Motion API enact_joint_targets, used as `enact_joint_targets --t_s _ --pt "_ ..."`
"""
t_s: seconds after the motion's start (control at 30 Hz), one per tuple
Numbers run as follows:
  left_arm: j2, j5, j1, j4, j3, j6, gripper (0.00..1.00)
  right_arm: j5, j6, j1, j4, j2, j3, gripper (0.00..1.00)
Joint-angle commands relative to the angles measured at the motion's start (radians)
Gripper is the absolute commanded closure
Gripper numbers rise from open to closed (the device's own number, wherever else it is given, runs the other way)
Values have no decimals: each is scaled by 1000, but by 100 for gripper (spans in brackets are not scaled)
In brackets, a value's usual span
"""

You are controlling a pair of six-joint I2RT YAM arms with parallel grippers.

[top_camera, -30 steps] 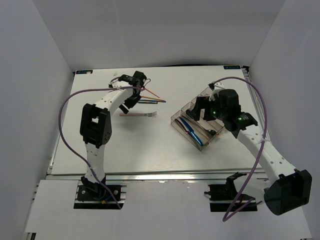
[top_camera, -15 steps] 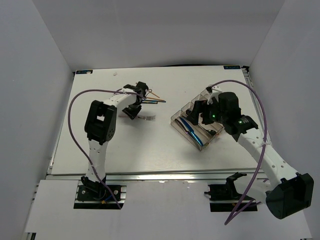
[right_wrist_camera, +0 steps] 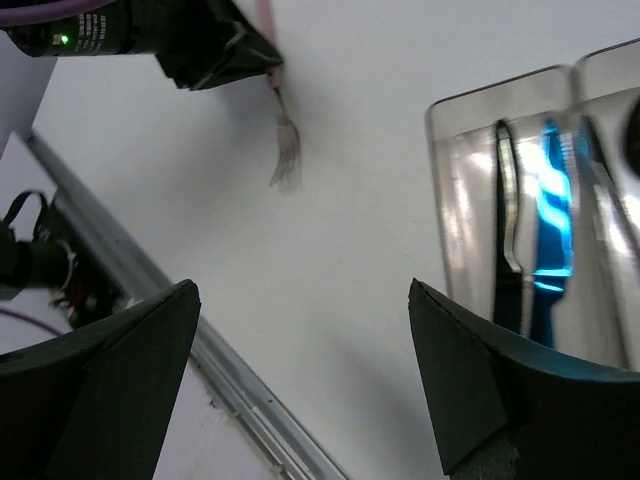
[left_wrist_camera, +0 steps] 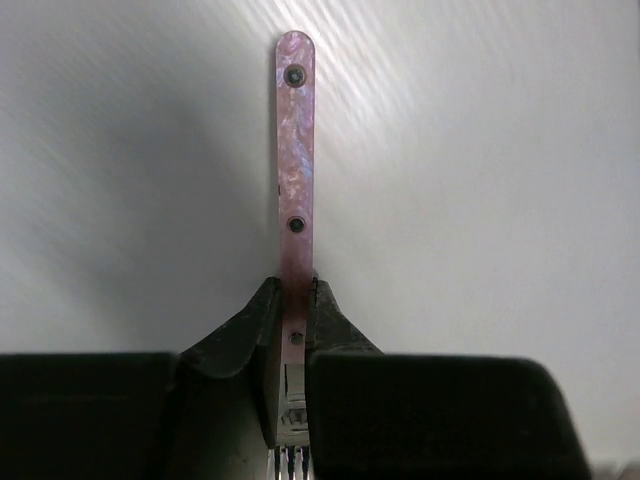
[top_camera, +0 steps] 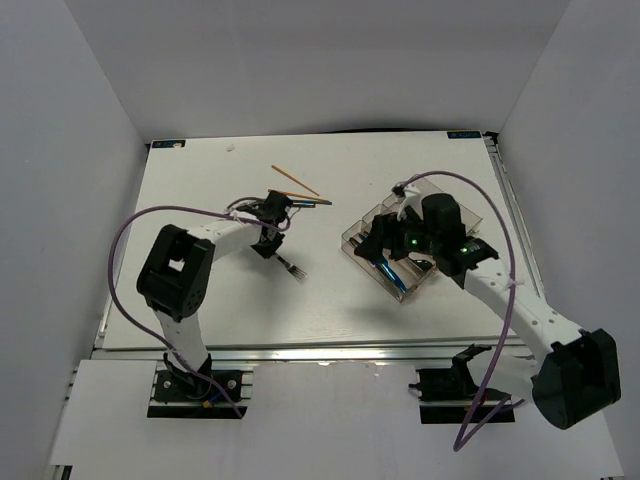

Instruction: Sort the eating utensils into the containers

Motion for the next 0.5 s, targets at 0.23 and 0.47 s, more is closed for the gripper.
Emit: enact_joint_targets --t_s 0.23,0.47 --pt "-423 196 -307 488 -306 376 100 23 286 142 410 91 -122 21" --pt "-589 310 -407 730 -486 481 100 279 463 142 473 -1 -179 24"
